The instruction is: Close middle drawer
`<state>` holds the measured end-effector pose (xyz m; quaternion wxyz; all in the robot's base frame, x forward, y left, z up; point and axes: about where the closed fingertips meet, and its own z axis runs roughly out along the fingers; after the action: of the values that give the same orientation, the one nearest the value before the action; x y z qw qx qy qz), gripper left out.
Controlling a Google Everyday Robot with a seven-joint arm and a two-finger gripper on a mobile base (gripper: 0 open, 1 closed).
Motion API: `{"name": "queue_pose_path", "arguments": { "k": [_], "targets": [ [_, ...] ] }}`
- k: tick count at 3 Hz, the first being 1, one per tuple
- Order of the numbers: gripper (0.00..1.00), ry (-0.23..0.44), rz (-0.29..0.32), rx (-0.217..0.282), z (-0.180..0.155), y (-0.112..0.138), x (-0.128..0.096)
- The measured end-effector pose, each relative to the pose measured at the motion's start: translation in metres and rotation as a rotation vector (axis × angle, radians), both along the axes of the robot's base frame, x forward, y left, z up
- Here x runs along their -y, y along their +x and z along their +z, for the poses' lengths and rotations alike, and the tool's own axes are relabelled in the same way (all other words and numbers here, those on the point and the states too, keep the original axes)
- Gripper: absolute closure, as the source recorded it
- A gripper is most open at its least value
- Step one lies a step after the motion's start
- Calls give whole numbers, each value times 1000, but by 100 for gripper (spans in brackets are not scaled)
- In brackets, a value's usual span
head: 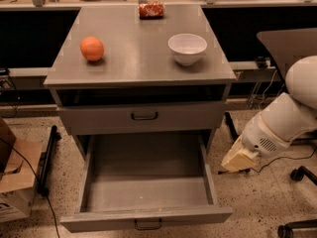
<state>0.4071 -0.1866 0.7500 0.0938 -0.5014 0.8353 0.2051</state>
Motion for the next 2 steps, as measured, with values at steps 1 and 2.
{"name": "queue_pose_path", "arguments": {
  "k": [1, 2],
  "targets": [
    [100, 76, -27, -93, -47, -15, -9],
    [100, 138, -43, -158, -97, -29, -25]
  ]
}}
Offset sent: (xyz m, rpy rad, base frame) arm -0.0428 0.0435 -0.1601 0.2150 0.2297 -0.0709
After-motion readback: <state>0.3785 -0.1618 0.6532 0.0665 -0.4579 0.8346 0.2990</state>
